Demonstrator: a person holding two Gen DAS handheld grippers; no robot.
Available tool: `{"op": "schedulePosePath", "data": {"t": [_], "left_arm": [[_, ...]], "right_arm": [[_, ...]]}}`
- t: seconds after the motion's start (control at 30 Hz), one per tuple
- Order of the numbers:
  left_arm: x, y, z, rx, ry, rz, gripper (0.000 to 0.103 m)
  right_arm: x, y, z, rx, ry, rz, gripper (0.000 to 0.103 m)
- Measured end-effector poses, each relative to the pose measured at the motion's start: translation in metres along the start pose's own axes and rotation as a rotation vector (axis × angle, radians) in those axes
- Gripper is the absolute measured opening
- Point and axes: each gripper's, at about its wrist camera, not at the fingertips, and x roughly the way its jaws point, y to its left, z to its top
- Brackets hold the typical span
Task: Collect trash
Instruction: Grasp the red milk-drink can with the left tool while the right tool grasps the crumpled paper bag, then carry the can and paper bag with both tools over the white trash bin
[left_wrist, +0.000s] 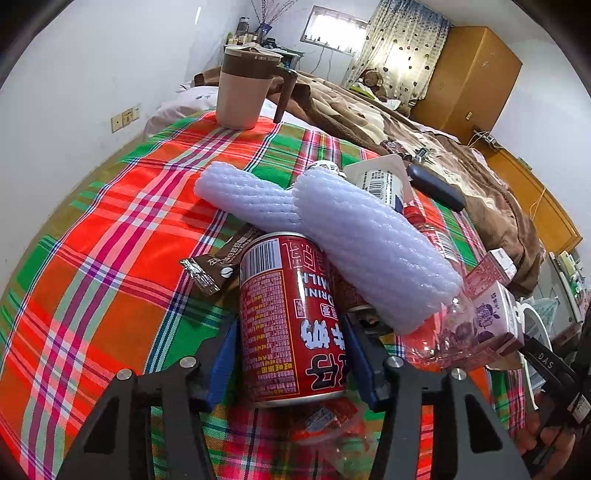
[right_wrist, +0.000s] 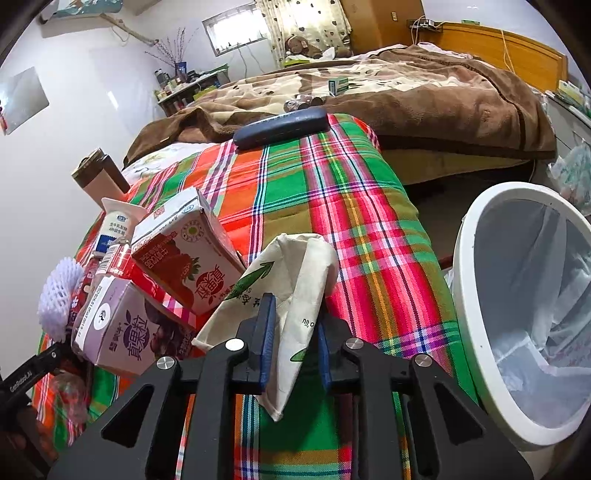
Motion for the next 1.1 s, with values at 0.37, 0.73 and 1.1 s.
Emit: {"op": "schedulePosePath", "data": {"t": [0.37,0.73,1.1], "left_arm": [[-0.021,0.004,-0.003,-0.005,-0.062,0.019,0.054],[-0.016,0.014,-0.007,-0.014,-0.033,0.038,0.054],[-0.007,0.013,0.002,0.007,-0.017,0.070,0.052]], "right_arm": [[-0.004,0.003,-0.001,-0.029,-0.020,0.011,0.009],[-0.009,0.002,-0.003,-0.017,-0.035,0.021,0.009],[-0.008,0.002,-0.004,-0.012,-0.037,0.023,0.009]]}}
